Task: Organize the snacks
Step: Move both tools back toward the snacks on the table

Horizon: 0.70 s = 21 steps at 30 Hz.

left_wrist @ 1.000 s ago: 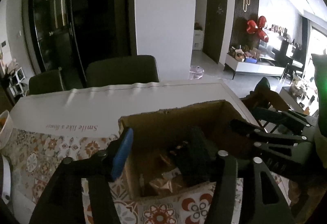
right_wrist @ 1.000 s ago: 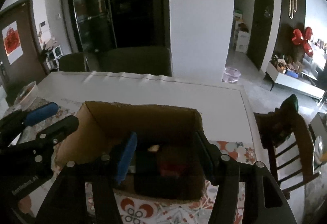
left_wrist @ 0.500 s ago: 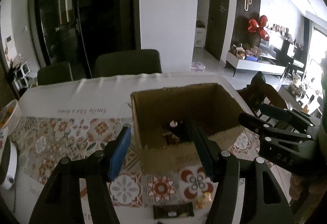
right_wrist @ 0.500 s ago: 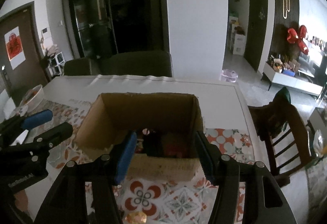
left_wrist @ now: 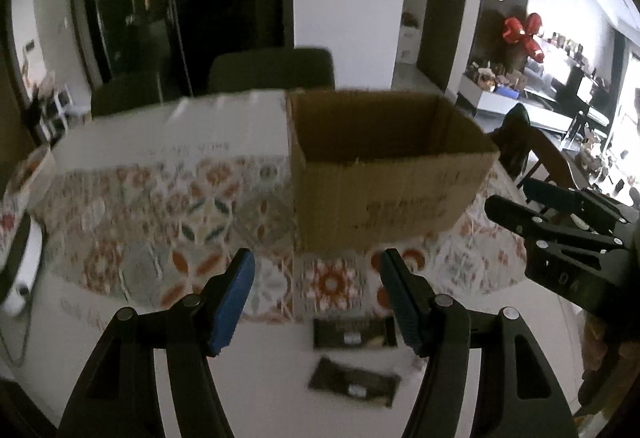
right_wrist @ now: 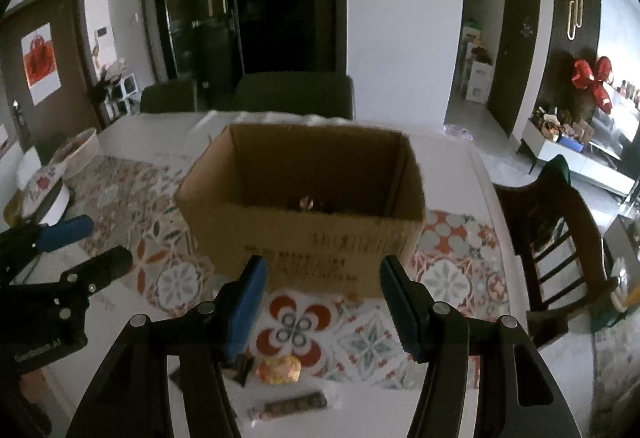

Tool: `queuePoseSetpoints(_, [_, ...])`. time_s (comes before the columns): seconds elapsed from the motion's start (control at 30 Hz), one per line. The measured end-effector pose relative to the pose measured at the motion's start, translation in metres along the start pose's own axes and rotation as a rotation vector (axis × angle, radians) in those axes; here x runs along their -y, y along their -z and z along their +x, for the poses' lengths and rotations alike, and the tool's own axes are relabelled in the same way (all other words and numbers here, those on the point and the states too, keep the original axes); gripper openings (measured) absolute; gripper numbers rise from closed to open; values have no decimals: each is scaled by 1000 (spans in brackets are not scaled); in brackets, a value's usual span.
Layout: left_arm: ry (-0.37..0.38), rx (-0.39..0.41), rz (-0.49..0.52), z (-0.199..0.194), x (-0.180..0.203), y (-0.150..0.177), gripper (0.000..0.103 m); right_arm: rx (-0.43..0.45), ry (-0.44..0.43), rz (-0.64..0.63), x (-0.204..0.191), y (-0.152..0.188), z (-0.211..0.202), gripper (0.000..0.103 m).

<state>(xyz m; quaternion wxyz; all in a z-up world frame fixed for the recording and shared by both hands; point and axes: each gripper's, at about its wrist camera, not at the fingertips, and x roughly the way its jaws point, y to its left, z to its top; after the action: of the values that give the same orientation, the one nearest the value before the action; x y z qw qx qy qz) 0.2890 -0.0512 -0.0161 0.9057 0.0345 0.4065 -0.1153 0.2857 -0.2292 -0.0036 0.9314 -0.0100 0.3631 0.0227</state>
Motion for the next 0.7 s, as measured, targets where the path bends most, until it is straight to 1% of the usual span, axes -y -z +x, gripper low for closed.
queuePoseSetpoints(0.23, [13, -128, -94, 13, -5, 34, 64, -76, -9, 1, -5, 27, 7, 59])
queuePoseSetpoints(0.43, [18, -211, -162, 25, -3, 59, 64, -175, -21, 43, -4, 56, 18, 59])
queuePoseSetpoints(0.53, [33, -260, -219, 35, -4, 70, 64, -228, -36, 102, 0, 72, 25, 59])
queuePoseSetpoints(0.6, [29, -290, -252, 43, -4, 77, 63, -271, -44, 182, 5, 84, 33, 59])
queuePoseSetpoints(0.7, [26, -318, -277, 51, -3, 83, 63, -319, -48, 250, 8, 95, 44, 59])
